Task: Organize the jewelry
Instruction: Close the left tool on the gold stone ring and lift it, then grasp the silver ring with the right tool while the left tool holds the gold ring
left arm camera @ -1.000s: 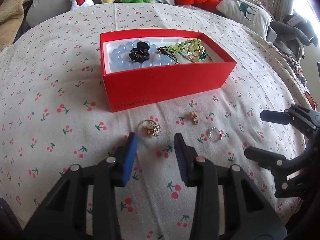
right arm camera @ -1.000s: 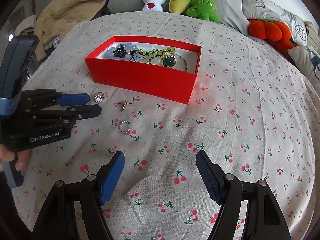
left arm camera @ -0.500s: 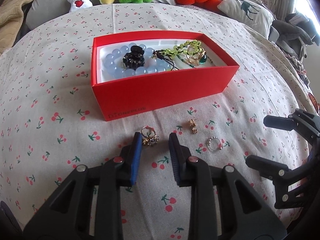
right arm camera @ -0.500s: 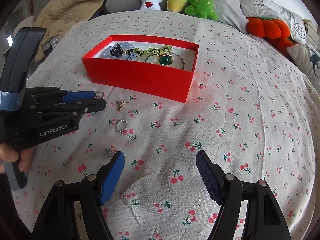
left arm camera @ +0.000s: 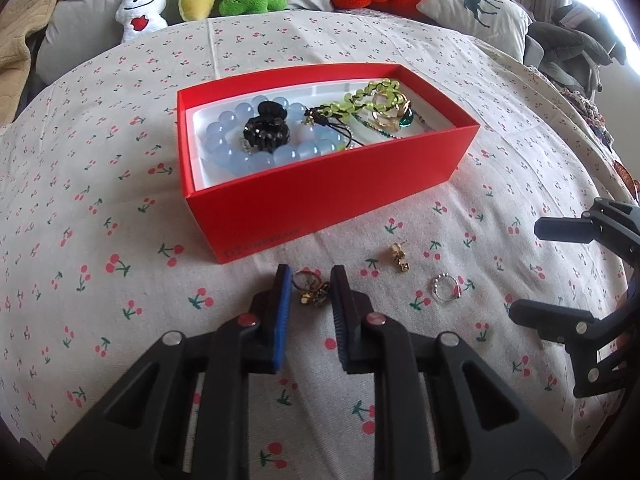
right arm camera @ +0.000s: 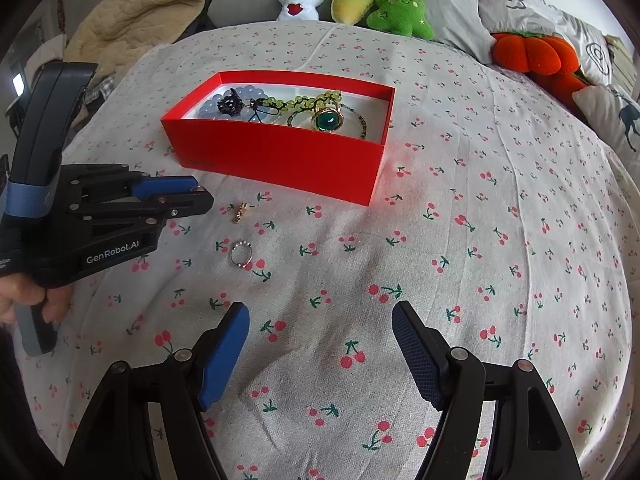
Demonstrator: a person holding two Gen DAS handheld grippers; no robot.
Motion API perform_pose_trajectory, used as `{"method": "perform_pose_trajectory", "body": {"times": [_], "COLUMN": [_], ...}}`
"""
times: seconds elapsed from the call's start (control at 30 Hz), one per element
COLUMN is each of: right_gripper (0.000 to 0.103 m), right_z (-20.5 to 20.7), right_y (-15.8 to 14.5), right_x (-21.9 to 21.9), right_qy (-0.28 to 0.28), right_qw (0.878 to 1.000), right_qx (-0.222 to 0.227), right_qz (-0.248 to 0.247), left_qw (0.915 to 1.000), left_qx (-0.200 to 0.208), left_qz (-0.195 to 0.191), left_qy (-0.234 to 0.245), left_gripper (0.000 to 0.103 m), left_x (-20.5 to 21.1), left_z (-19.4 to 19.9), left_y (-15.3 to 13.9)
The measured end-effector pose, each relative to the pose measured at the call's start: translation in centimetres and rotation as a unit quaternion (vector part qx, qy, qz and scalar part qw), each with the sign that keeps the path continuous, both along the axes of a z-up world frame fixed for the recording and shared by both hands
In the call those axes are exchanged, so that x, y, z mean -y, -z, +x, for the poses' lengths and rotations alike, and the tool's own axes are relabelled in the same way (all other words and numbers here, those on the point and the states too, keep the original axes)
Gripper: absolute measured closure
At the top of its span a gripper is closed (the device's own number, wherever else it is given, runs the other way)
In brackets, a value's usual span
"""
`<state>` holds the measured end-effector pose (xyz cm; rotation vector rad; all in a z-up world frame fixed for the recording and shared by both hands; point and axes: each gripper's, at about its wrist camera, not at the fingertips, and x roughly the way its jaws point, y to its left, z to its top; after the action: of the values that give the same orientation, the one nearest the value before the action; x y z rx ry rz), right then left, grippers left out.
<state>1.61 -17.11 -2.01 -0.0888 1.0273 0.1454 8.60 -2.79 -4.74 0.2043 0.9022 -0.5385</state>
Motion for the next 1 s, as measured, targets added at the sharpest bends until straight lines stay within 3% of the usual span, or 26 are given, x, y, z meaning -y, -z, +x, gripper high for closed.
{"method": "perform_pose_trajectory", "body": {"times": [0.4,0.7,0.87,1.0], "right_gripper": [0.028,0.028,0.028,0.029], "right_z": [0.6,1.2,1.9,2.4], "right_y": [-0.7,0.1,1.2,1.6], "right_x": [-0.3,-1.0,-1.7,-2.6], "right_qy": [-0.002,-0.005,-0.003,-0.012], "right_qw": [1.0,1.0,0.999,0.999], "right_qx": [0.009,-0.01,-0.03,-0.029], "right_qz": [0.007,0.027,0.039,0.035], "left_qw": [0.9987,0.9959,0.9957,0.9969], "left_qx": [0.011,-0.004,-0.015,-0.007], "left_qz": [-0.049,-0.082,-0.073,-0.041], "left_qy": [-0.003,-0.038,-0.056,-0.068], "left_gripper": [0.082,0.082,0.082,0.082], "left_x": [-1.0,-3.7,-4.8,-5.0], "left_z": [-1.0,-1.6,-1.9,-2.5], "left_y": [-3.3,-5.3,-4.9,-4.4]}}
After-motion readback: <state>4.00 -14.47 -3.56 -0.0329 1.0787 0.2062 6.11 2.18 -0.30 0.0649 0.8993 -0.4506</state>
